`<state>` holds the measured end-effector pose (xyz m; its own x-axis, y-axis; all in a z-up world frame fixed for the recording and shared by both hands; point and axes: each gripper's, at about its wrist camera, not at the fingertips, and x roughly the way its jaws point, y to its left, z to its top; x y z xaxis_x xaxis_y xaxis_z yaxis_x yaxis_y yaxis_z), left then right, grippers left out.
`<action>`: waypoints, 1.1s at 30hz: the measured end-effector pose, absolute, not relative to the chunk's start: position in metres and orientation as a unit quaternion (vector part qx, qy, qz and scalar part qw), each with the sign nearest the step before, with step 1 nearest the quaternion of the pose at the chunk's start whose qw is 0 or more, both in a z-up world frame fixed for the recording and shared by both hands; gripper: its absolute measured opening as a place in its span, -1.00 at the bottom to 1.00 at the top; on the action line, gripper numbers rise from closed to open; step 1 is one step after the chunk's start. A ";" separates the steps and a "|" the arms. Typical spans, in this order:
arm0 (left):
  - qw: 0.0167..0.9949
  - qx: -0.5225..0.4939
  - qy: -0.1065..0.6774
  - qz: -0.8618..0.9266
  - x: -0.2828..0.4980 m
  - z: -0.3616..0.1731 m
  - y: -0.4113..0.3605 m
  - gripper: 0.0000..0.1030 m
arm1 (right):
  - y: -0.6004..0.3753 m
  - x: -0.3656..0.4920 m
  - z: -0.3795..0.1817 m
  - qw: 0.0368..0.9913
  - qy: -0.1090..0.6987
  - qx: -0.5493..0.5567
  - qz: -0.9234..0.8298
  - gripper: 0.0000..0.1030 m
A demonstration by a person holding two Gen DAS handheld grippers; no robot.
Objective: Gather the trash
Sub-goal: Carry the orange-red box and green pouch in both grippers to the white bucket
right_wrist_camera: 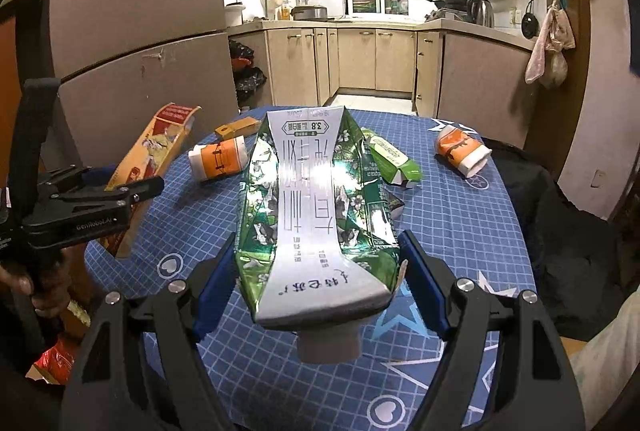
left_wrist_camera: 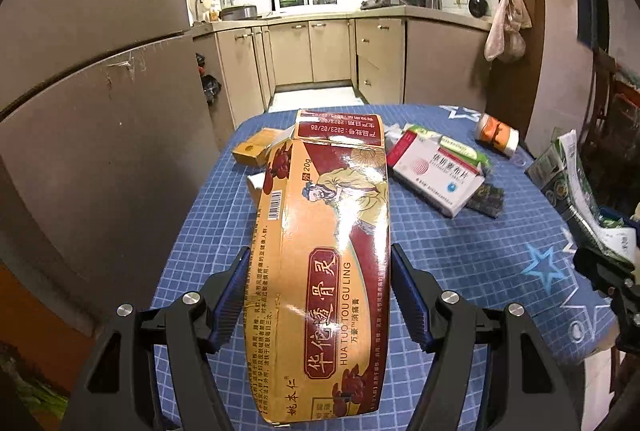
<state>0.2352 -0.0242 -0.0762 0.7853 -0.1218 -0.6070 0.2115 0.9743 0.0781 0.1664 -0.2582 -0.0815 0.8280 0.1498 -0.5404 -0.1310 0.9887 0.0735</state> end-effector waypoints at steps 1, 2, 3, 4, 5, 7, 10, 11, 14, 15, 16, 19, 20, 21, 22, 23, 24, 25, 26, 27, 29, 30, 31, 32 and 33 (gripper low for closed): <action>0.943 0.066 0.314 -0.091 0.234 -0.073 -0.023 0.33 | -0.259 0.165 -0.080 0.957 0.282 0.017 0.073 0.44; 0.944 0.064 0.311 -0.093 0.233 -0.070 -0.022 0.33 | -0.259 0.164 -0.079 0.957 0.279 0.018 0.073 0.44; 0.945 0.064 0.307 -0.095 0.231 -0.066 -0.022 0.33 | -0.260 0.162 -0.077 0.959 0.274 0.019 0.073 0.44; 0.946 0.064 0.303 -0.095 0.229 -0.062 -0.023 0.33 | -0.260 0.161 -0.076 0.959 0.272 0.019 0.073 0.44; 0.947 0.065 0.299 -0.095 0.228 -0.059 -0.024 0.33 | -0.261 0.159 -0.074 0.960 0.269 0.019 0.072 0.44; 0.950 0.064 0.290 -0.094 0.225 -0.053 -0.026 0.33 | -0.262 0.156 -0.071 0.962 0.264 0.019 0.070 0.44; 0.953 0.062 0.280 -0.097 0.222 -0.045 -0.030 0.33 | -0.265 0.152 -0.065 0.964 0.255 0.018 0.065 0.44; 0.954 0.063 0.278 -0.097 0.221 -0.043 -0.032 0.33 | -0.266 0.150 -0.063 0.965 0.253 0.018 0.064 0.44; 0.957 0.067 0.266 -0.098 0.218 -0.035 -0.039 0.33 | -0.270 0.143 -0.058 0.968 0.242 0.019 0.059 0.44; 0.958 0.068 0.261 -0.097 0.217 -0.032 -0.041 0.33 | -0.271 0.140 -0.055 0.970 0.238 0.018 0.055 0.44; 0.960 0.069 0.254 -0.095 0.214 -0.029 -0.043 0.33 | -0.272 0.138 -0.053 0.970 0.235 0.017 0.053 0.44; 0.964 0.069 0.240 -0.096 0.209 -0.022 -0.049 0.33 | -0.274 0.132 -0.048 0.973 0.224 0.015 0.045 0.44; 0.964 0.071 0.236 -0.095 0.208 -0.020 -0.052 0.33 | -0.274 0.131 -0.047 0.974 0.222 0.015 0.044 0.44; 0.965 0.074 0.233 -0.095 0.206 -0.019 -0.055 0.33 | -0.275 0.129 -0.046 0.974 0.220 0.017 0.041 0.44; 0.966 0.077 0.230 -0.094 0.205 -0.018 -0.057 0.33 | -0.276 0.127 -0.045 0.975 0.218 0.018 0.039 0.44; 0.966 0.078 0.227 -0.093 0.204 -0.017 -0.059 0.33 | -0.278 0.126 -0.044 0.975 0.216 0.018 0.038 0.44; 0.967 0.081 0.224 -0.093 0.203 -0.016 -0.062 0.33 | -0.279 0.124 -0.043 0.976 0.214 0.019 0.035 0.44; 0.967 0.082 0.221 -0.093 0.202 -0.015 -0.064 0.33 | -0.280 0.123 -0.042 0.977 0.212 0.020 0.032 0.44; 0.968 0.082 0.219 -0.094 0.201 -0.014 -0.066 0.33 | -0.282 0.121 -0.041 0.977 0.210 0.021 0.031 0.44; 0.968 0.083 0.218 -0.096 0.201 -0.013 -0.068 0.33 | -0.284 0.120 -0.040 0.977 0.208 0.022 0.028 0.44; 0.970 0.082 0.209 -0.092 0.199 -0.012 -0.073 0.33 | -0.288 0.116 -0.039 0.979 0.204 0.022 0.019 0.44; 0.971 0.083 0.206 -0.092 0.198 -0.012 -0.074 0.33 | -0.290 0.114 -0.038 0.979 0.202 0.023 0.015 0.44; 0.971 0.083 0.203 -0.094 0.197 -0.011 -0.077 0.33 | -0.293 0.112 -0.037 0.979 0.200 0.023 0.011 0.44; 0.971 0.082 0.200 -0.097 0.196 -0.011 -0.081 0.33 | -0.295 0.110 -0.037 0.980 0.198 0.024 0.006 0.44; 0.971 0.084 0.200 -0.099 0.195 -0.012 -0.083 0.33 | -0.298 0.108 -0.036 0.980 0.196 0.025 0.000 0.44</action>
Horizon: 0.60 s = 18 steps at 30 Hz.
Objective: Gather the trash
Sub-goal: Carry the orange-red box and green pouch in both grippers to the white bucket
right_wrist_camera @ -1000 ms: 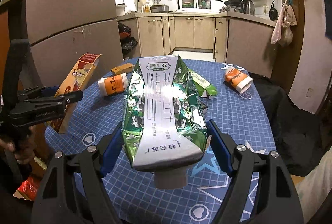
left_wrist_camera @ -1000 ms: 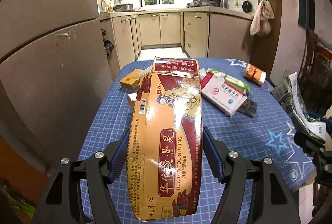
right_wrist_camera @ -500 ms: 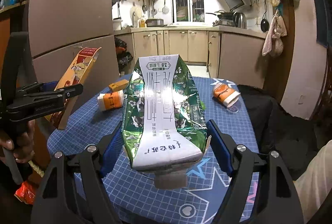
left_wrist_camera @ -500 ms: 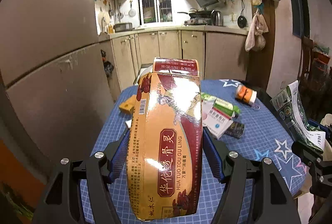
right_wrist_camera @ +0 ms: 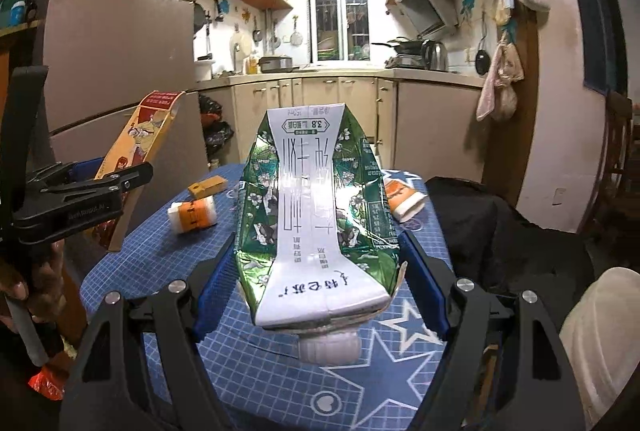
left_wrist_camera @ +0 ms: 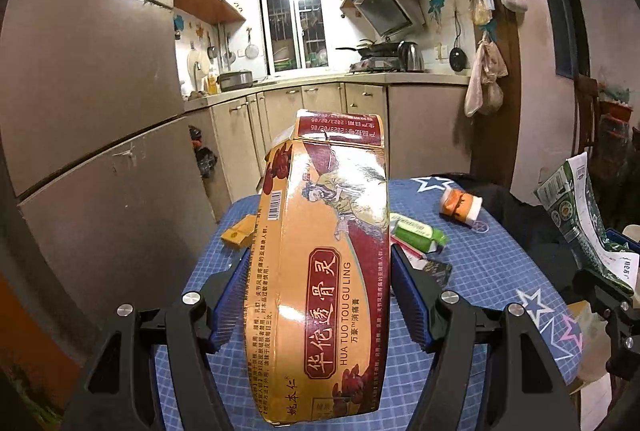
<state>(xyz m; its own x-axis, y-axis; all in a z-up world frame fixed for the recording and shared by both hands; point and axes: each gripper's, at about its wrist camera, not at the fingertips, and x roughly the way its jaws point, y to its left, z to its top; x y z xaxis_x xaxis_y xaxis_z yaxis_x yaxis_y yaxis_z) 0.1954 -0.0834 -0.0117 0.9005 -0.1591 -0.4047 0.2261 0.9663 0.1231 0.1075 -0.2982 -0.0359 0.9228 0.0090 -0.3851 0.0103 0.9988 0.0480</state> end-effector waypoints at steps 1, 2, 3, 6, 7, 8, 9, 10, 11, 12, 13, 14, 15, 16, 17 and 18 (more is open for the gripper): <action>0.971 0.086 0.198 -0.102 0.195 -0.013 -0.089 0.33 | -0.301 0.106 -0.036 0.980 0.195 0.025 -0.005 0.44; 0.971 0.087 0.197 -0.106 0.194 -0.014 -0.091 0.33 | -0.304 0.104 -0.036 0.981 0.194 0.026 -0.010 0.44; 0.970 0.088 0.198 -0.109 0.194 -0.014 -0.093 0.33 | -0.307 0.102 -0.035 0.981 0.194 0.027 -0.015 0.44; 0.969 0.089 0.195 -0.121 0.192 -0.015 -0.106 0.33 | -0.316 0.097 -0.035 0.980 0.193 0.030 -0.030 0.44; 0.969 0.090 0.194 -0.128 0.191 -0.016 -0.111 0.33 | -0.319 0.095 -0.035 0.980 0.193 0.031 -0.036 0.44; 0.968 0.089 0.191 -0.133 0.190 -0.016 -0.116 0.33 | -0.321 0.093 -0.035 0.980 0.193 0.032 -0.040 0.44; 0.968 0.090 0.189 -0.138 0.189 -0.016 -0.120 0.33 | -0.324 0.092 -0.035 0.980 0.193 0.032 -0.045 0.44; 0.967 0.093 0.187 -0.145 0.189 -0.016 -0.127 0.33 | -0.327 0.089 -0.034 0.979 0.193 0.032 -0.051 0.44; 0.966 0.096 0.185 -0.151 0.188 -0.017 -0.135 0.33 | -0.330 0.087 -0.034 0.979 0.192 0.032 -0.056 0.44; 0.965 0.097 0.184 -0.157 0.188 -0.018 -0.140 0.33 | -0.334 0.084 -0.034 0.979 0.192 0.033 -0.062 0.44; 0.964 0.101 0.184 -0.166 0.186 -0.019 -0.148 0.33 | -0.337 0.082 -0.034 0.978 0.193 0.033 -0.067 0.44; 0.962 0.104 0.185 -0.173 0.186 -0.020 -0.152 0.33 | -0.339 0.081 -0.034 0.978 0.194 0.033 -0.071 0.44; 0.960 0.106 0.185 -0.179 0.185 -0.021 -0.158 0.33 | -0.343 0.078 -0.034 0.977 0.195 0.033 -0.078 0.44; 0.958 0.110 0.185 -0.188 0.184 -0.022 -0.166 0.33 | -0.345 0.078 -0.034 0.976 0.196 0.034 -0.083 0.44; 0.956 0.114 0.186 -0.196 0.183 -0.023 -0.173 0.33 | -0.349 0.076 -0.034 0.976 0.197 0.035 -0.089 0.44; 0.955 0.116 0.186 -0.202 0.182 -0.024 -0.178 0.33 | -0.353 0.074 -0.035 0.975 0.198 0.037 -0.096 0.44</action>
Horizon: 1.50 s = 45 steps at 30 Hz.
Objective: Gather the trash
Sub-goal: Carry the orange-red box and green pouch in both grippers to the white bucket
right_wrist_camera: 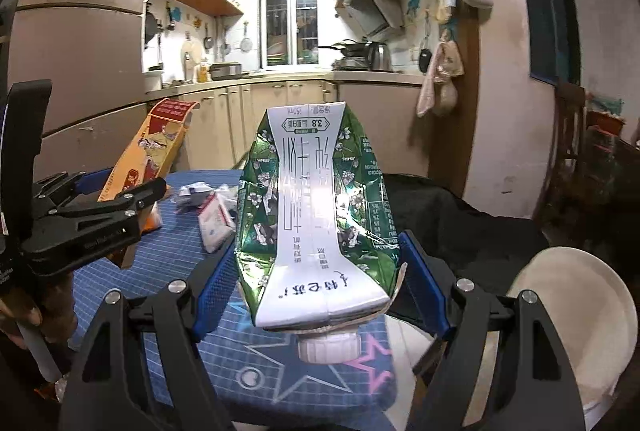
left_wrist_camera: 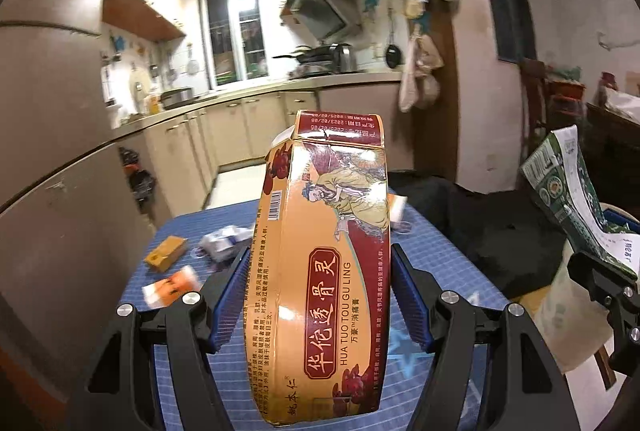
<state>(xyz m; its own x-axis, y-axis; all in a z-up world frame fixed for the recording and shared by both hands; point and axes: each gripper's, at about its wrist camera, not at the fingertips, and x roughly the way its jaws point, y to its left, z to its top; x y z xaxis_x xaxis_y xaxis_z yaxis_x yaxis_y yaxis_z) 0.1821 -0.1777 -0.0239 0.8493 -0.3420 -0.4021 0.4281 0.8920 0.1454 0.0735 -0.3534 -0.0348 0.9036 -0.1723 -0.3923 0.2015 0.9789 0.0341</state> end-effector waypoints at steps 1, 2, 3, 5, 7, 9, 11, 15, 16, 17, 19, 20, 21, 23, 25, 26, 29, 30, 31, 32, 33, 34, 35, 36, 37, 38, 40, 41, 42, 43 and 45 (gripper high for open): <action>0.953 0.118 0.187 -0.210 0.181 -0.025 -0.184 0.33 | -0.356 0.072 -0.035 0.974 0.198 0.038 -0.100 0.44; 0.951 0.120 0.187 -0.217 0.180 -0.026 -0.190 0.33 | -0.361 0.069 -0.036 0.973 0.199 0.041 -0.108 0.44; 0.949 0.122 0.187 -0.221 0.179 -0.027 -0.195 0.33 | -0.365 0.066 -0.037 0.973 0.199 0.042 -0.114 0.44; 0.945 0.128 0.190 -0.233 0.177 -0.028 -0.208 0.33 | -0.371 0.061 -0.038 0.971 0.200 0.045 -0.124 0.44; 0.940 0.135 0.193 -0.245 0.176 -0.031 -0.220 0.33 | -0.380 0.057 -0.039 0.969 0.201 0.048 -0.135 0.44; 0.936 0.142 0.193 -0.256 0.173 -0.033 -0.233 0.33 | -0.390 0.051 -0.040 0.967 0.200 0.053 -0.149 0.44; 0.932 0.149 0.193 -0.267 0.169 -0.036 -0.244 0.33 | -0.398 0.047 -0.041 0.965 0.199 0.058 -0.161 0.44; 0.925 0.159 0.194 -0.286 0.163 -0.040 -0.265 0.33 | -0.417 0.034 -0.046 0.960 0.198 0.068 -0.185 0.44; 0.923 0.161 0.193 -0.292 0.163 -0.040 -0.273 0.33 | -0.420 0.032 -0.047 0.959 0.198 0.069 -0.189 0.44; 0.921 0.162 0.192 -0.297 0.162 -0.040 -0.278 0.33 | -0.424 0.028 -0.048 0.958 0.198 0.071 -0.194 0.44; 0.917 0.165 0.190 -0.308 0.159 -0.040 -0.291 0.33 | -0.432 0.022 -0.049 0.955 0.198 0.075 -0.206 0.44; 0.915 0.165 0.189 -0.315 0.157 -0.040 -0.297 0.33 | -0.437 0.019 -0.049 0.954 0.197 0.077 -0.213 0.44; 0.913 0.165 0.187 -0.322 0.155 -0.040 -0.303 0.33 | -0.440 0.015 -0.050 0.953 0.196 0.078 -0.218 0.44; 0.911 0.164 0.182 -0.332 0.152 -0.040 -0.312 0.33 | -0.448 0.010 -0.050 0.951 0.194 0.079 -0.229 0.44; 0.908 0.161 0.177 -0.346 0.148 -0.040 -0.325 0.33 | -0.455 0.002 -0.049 0.948 0.192 0.077 -0.240 0.44; 0.906 0.160 0.174 -0.351 0.146 -0.040 -0.331 0.33 | -0.458 0.001 -0.048 0.947 0.191 0.076 -0.245 0.44; 0.901 0.160 0.168 -0.367 0.139 -0.042 -0.348 0.33 | -0.467 -0.011 -0.046 0.943 0.187 0.073 -0.265 0.44; 0.899 0.161 0.166 -0.373 0.137 -0.043 -0.354 0.33 | -0.471 -0.014 -0.046 0.942 0.185 0.073 -0.271 0.44; 0.896 0.161 0.164 -0.379 0.133 -0.045 -0.361 0.33 | -0.476 -0.018 -0.046 0.940 0.184 0.073 -0.277 0.44; 0.894 0.163 0.162 -0.386 0.130 -0.047 -0.369 0.33 | -0.480 -0.022 -0.046 0.938 0.183 0.074 -0.284 0.44; 0.892 0.165 0.160 -0.389 0.128 -0.048 -0.375 0.33 | -0.484 -0.024 -0.046 0.937 0.182 0.074 -0.290 0.44; 0.889 0.170 0.158 -0.395 0.124 -0.050 -0.384 0.33 | -0.488 -0.029 -0.046 0.935 0.181 0.075 -0.297 0.44; 0.886 0.173 0.156 -0.400 0.122 -0.051 -0.390 0.33 | -0.492 -0.032 -0.046 0.933 0.181 0.075 -0.303 0.44; 0.885 0.176 0.154 -0.403 0.120 -0.051 -0.394 0.33 | -0.497 -0.036 -0.046 0.930 0.181 0.076 -0.312 0.44; 0.882 0.181 0.151 -0.408 0.117 -0.052 -0.401 0.33 | -0.501 -0.039 -0.047 0.928 0.181 0.077 -0.317 0.44; 0.880 0.184 0.150 -0.412 0.116 -0.053 -0.406 0.33 | -0.504 -0.042 -0.047 0.926 0.181 0.077 -0.322 0.44; 0.875 0.188 0.149 -0.421 0.112 -0.054 -0.418 0.33 | -0.512 -0.049 -0.049 0.922 0.182 0.077 -0.334 0.44; 0.873 0.190 0.150 -0.424 0.110 -0.054 -0.424 0.33 | -0.517 -0.051 -0.050 0.920 0.183 0.077 -0.338 0.44; 0.870 0.192 0.151 -0.428 0.109 -0.055 -0.428 0.33 | -0.521 -0.054 -0.051 0.917 0.184 0.077 -0.345 0.44; 0.868 0.194 0.150 -0.432 0.107 -0.057 -0.434 0.33 | -0.523 -0.056 -0.052 0.915 0.186 0.076 -0.349 0.44; 0.863 0.199 0.151 -0.438 0.104 -0.058 -0.443 0.33 | -0.530 -0.060 -0.056 0.911 0.191 0.075 -0.357 0.44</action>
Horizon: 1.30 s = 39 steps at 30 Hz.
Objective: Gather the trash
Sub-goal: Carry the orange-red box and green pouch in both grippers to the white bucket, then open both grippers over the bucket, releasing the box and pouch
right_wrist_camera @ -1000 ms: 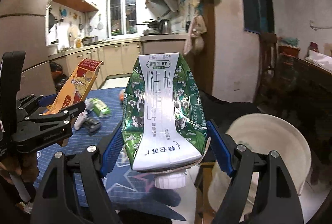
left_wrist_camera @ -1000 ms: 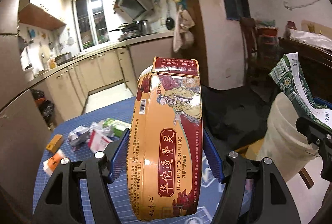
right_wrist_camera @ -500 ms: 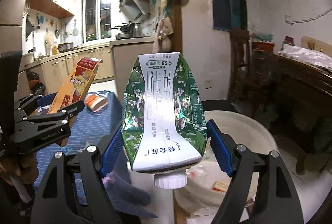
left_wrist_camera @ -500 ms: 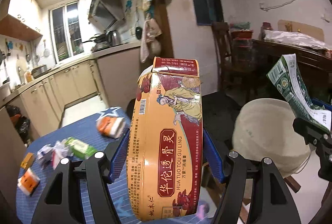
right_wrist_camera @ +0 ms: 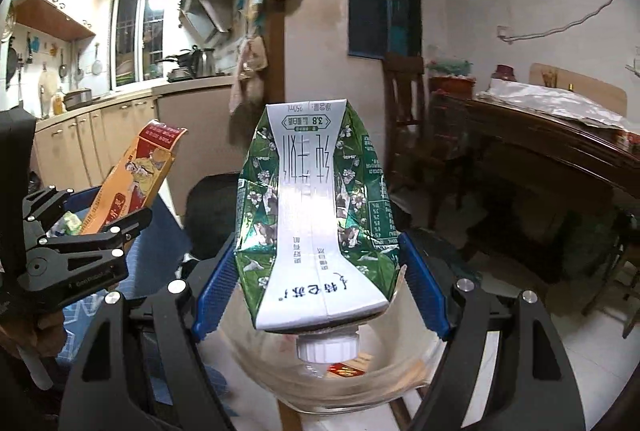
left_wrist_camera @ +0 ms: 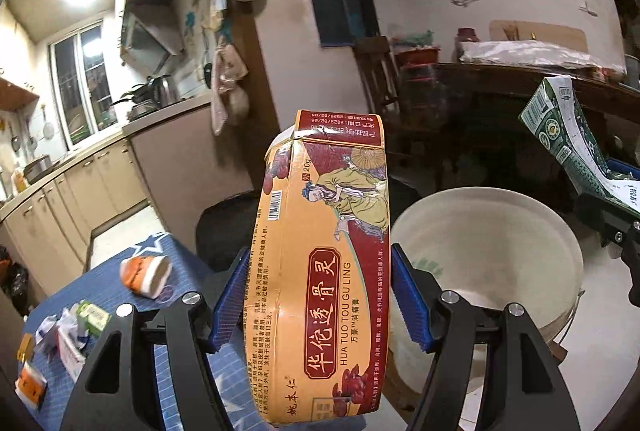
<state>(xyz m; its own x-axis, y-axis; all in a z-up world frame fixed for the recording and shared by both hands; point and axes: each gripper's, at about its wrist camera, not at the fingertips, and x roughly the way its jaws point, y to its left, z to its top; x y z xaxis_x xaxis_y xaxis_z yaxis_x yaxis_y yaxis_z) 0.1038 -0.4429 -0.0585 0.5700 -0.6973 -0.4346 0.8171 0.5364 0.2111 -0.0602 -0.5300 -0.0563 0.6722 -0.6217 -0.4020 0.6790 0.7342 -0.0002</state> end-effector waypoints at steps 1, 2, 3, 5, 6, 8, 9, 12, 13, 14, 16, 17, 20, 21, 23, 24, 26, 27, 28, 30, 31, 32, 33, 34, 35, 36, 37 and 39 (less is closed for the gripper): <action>0.861 0.202 0.151 -0.442 0.102 -0.061 -0.448 0.33 | -0.534 -0.062 -0.059 0.909 0.195 0.075 -0.361 0.44; 0.859 0.205 0.151 -0.445 0.100 -0.062 -0.453 0.33 | -0.536 -0.062 -0.060 0.907 0.197 0.075 -0.363 0.44; 0.856 0.207 0.152 -0.449 0.098 -0.065 -0.458 0.33 | -0.541 -0.064 -0.063 0.905 0.201 0.076 -0.368 0.44; 0.851 0.210 0.156 -0.455 0.095 -0.067 -0.466 0.33 | -0.547 -0.068 -0.067 0.901 0.207 0.079 -0.373 0.44; 0.849 0.212 0.157 -0.458 0.094 -0.068 -0.470 0.33 | -0.551 -0.070 -0.070 0.899 0.209 0.081 -0.377 0.44; 0.842 0.218 0.160 -0.466 0.091 -0.071 -0.481 0.33 | -0.557 -0.071 -0.072 0.896 0.212 0.082 -0.382 0.44; 0.839 0.224 0.160 -0.469 0.089 -0.074 -0.488 0.33 | -0.560 -0.072 -0.074 0.894 0.214 0.083 -0.385 0.44; 0.829 0.232 0.166 -0.480 0.086 -0.079 -0.501 0.33 | -0.568 -0.073 -0.078 0.891 0.221 0.084 -0.388 0.44; 0.826 0.235 0.169 -0.484 0.086 -0.081 -0.504 0.33 | -0.570 -0.072 -0.079 0.890 0.223 0.085 -0.389 0.44; 0.824 0.237 0.170 -0.485 0.084 -0.083 -0.508 0.33 | -0.572 -0.072 -0.081 0.888 0.226 0.085 -0.391 0.44; 0.819 0.245 0.173 -0.489 0.083 -0.088 -0.516 0.33 | -0.578 -0.072 -0.087 0.886 0.234 0.089 -0.390 0.44; 0.816 0.250 0.175 -0.490 0.082 -0.092 -0.519 0.33 | -0.581 -0.072 -0.089 0.885 0.237 0.091 -0.390 0.44; 0.810 0.261 0.181 -0.493 0.081 -0.100 -0.527 0.33 | -0.588 -0.069 -0.097 0.882 0.247 0.097 -0.388 0.44; 0.808 0.264 0.182 -0.493 0.082 -0.101 -0.530 0.33 | -0.591 -0.068 -0.099 0.882 0.251 0.099 -0.386 0.44; 0.801 0.269 0.188 -0.500 0.084 -0.105 -0.535 0.33 | -0.594 -0.065 -0.102 0.881 0.256 0.100 -0.385 0.44; 0.798 0.270 0.191 -0.503 0.085 -0.105 -0.537 0.33 | -0.595 -0.063 -0.103 0.881 0.258 0.101 -0.385 0.44; 0.792 0.271 0.196 -0.512 0.087 -0.107 -0.542 0.33 | -0.599 -0.061 -0.106 0.879 0.264 0.102 -0.383 0.44; 0.789 0.270 0.197 -0.515 0.087 -0.107 -0.544 0.33 | -0.600 -0.060 -0.107 0.879 0.265 0.102 -0.383 0.44; 0.785 0.270 0.200 -0.520 0.088 -0.107 -0.546 0.33 | -0.602 -0.059 -0.108 0.879 0.267 0.103 -0.381 0.44; 0.780 0.262 0.207 -0.529 0.092 -0.105 -0.550 0.33 | -0.605 -0.057 -0.108 0.880 0.268 0.106 -0.378 0.45; 0.778 0.258 0.212 -0.532 0.094 -0.104 -0.552 0.33 | -0.606 -0.057 -0.109 0.879 0.268 0.109 -0.378 0.45; 0.777 0.253 0.216 -0.535 0.096 -0.102 -0.553 0.33 | -0.609 -0.056 -0.110 0.880 0.271 0.114 -0.374 0.46; 0.776 0.250 0.217 -0.537 0.097 -0.100 -0.553 0.33 | -0.612 -0.056 -0.109 0.880 0.271 0.117 -0.372 0.51; 0.777 0.248 0.216 -0.537 0.099 -0.098 -0.553 0.33 | -0.612 -0.058 -0.108 0.882 0.265 0.119 -0.371 0.61; 0.780 0.247 0.213 -0.534 0.100 -0.096 -0.552 0.33 | -0.613 -0.058 -0.107 0.883 0.261 0.120 -0.371 0.63; 0.780 0.245 0.214 -0.535 0.101 -0.094 -0.552 0.33 | -0.614 -0.058 -0.106 0.884 0.260 0.121 -0.370 0.63; 0.780 0.243 0.216 -0.535 0.101 -0.093 -0.552 0.33 | -0.614 -0.058 -0.105 0.885 0.258 0.122 -0.369 0.63; 0.780 0.239 0.218 -0.536 0.102 -0.091 -0.553 0.33 | -0.614 -0.057 -0.103 0.886 0.254 0.121 -0.368 0.63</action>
<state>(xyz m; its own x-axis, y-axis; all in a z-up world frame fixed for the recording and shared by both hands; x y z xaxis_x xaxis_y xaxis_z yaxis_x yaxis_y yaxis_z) 0.1022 -0.5529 -0.0913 0.3299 -0.7317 -0.5964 0.9404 0.3103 0.1395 -0.0571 -0.6136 -0.1031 0.5995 -0.5906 -0.5402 0.7142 0.6994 0.0280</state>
